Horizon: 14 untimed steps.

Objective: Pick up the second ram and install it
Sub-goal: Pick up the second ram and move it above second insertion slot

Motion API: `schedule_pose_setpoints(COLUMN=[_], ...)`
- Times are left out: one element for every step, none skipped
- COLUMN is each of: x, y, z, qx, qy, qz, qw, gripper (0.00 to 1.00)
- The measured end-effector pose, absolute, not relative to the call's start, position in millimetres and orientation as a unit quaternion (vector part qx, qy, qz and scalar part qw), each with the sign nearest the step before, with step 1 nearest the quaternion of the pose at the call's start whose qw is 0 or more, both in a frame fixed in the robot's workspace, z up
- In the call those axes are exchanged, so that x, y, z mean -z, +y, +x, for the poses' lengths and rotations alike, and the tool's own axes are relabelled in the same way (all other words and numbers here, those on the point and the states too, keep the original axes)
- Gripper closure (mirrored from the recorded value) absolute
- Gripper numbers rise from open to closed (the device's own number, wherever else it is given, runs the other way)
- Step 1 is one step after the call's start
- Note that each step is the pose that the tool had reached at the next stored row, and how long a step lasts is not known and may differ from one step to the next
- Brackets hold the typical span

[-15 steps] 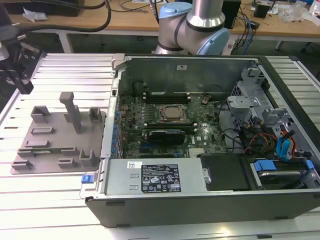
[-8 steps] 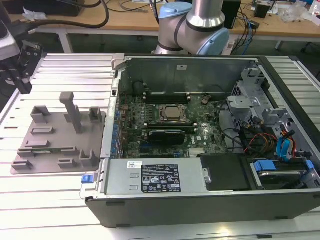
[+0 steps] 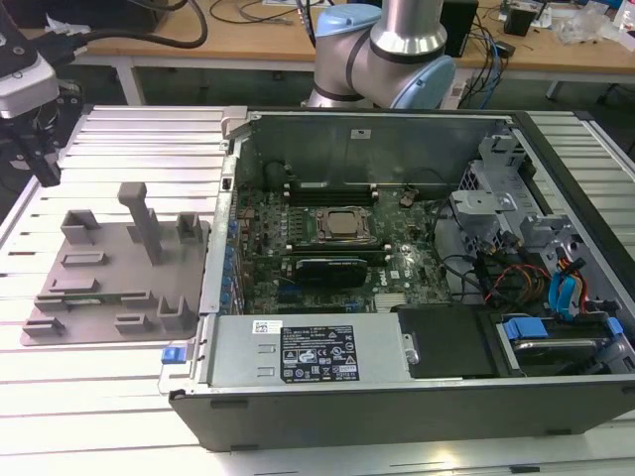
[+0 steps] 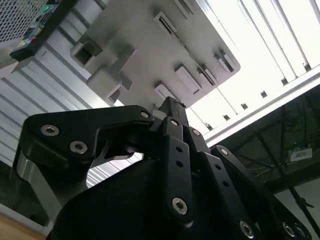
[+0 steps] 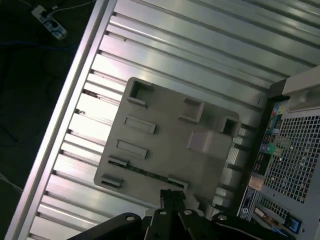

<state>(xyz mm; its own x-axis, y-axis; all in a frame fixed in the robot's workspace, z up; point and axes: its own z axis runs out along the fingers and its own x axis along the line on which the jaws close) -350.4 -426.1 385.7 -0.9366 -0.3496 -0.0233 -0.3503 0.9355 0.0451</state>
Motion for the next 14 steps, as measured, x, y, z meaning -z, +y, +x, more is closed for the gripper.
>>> schedule_pose_setpoints(x=[-385.7,-385.7,-385.7,-385.7,-385.7,-385.7,-385.7,-385.7,-385.7,-385.7,-385.7,-385.7,-385.7,-385.7], y=[-426.2,-426.2,-426.2,-426.2,-426.2,-426.1,-426.2,-426.2,-426.2,-426.2,-426.2,-426.2,-426.2,-426.1], z=[-350.4,-350.4,-350.4,-350.4,-350.4,-350.4,-350.4,-350.4,-350.4,-350.4,-350.4,-350.4,-350.4,-350.4], qx=[-0.024,-0.024,-0.024,-0.024,-0.024,-0.024,-0.025,-0.025,-0.025,-0.025,-0.025,-0.025,-0.025,-0.025], qy=[0.983,0.982,0.981,0.980,0.979,0.977,0.976,0.975,0.973,0.971,0.970,0.968,0.966,0.964], qz=[-0.182,-0.186,-0.192,-0.199,-0.204,-0.210,-0.215,-0.221,-0.228,-0.236,-0.243,-0.251,-0.258,-0.266], qw=[0.007,0.007,0.007,0.007,0.007,0.007,0.007,0.006,0.006,0.006,0.006,0.006,0.005,0.005], gripper=[0.92,0.92,0.92,0.92,0.92,0.92,0.92,0.92,0.92,0.92,0.92,0.92,0.92,0.92])
